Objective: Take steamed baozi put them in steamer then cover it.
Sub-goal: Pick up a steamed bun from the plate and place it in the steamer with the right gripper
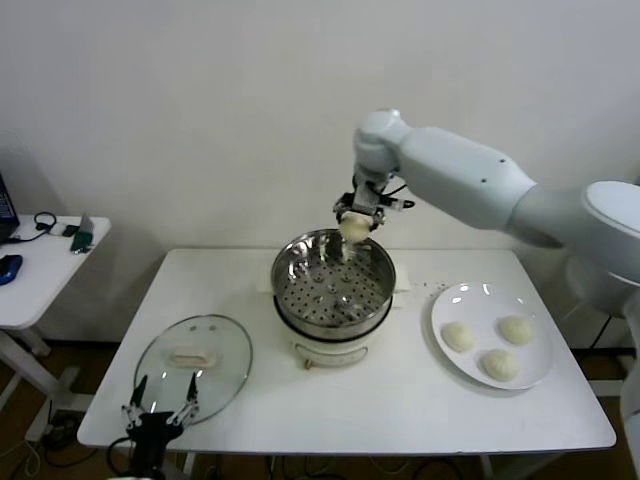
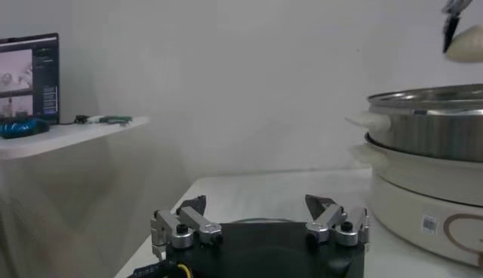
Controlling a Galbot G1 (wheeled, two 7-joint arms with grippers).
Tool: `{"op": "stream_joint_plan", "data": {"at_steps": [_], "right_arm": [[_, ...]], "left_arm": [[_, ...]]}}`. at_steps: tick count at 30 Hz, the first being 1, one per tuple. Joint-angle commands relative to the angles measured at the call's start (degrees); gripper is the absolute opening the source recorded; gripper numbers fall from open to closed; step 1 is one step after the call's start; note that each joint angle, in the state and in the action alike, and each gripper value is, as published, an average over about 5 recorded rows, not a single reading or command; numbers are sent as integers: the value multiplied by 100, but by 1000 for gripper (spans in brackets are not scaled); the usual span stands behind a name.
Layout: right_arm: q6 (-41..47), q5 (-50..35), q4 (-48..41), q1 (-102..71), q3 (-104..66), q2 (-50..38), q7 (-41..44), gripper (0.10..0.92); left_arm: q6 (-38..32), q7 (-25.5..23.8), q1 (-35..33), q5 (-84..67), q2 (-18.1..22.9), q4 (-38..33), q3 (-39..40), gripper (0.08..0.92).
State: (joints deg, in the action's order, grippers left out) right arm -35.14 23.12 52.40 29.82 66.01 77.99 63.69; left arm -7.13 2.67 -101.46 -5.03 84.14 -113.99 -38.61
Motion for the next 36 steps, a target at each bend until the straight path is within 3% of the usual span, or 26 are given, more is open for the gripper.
{"op": "stream_joint_plan", "data": {"at_steps": [1,11,21,27,36], "right_arm": [[-240,547,-202,-368,23,588,-56,738],[-322,1226,-566,-778,-146,670,-144,741],[-284,1373,-755,-985,-204,729,-148,756],[-158,1278,-761,-1000,-215,738,-118,816],[-128,940,-216,-607,-372,353,77,823]], "left_arm": [[-10,0,-39,6,-25,-16,9,823],[-37,97,-112,11,-98,7,63,823],[-45,110,-123,-11,-95,-5,40,823],[-46,119,-133,-37,-107,-20,5,823],[-10,162,-134,-60,-86,-39,30,823]]}}
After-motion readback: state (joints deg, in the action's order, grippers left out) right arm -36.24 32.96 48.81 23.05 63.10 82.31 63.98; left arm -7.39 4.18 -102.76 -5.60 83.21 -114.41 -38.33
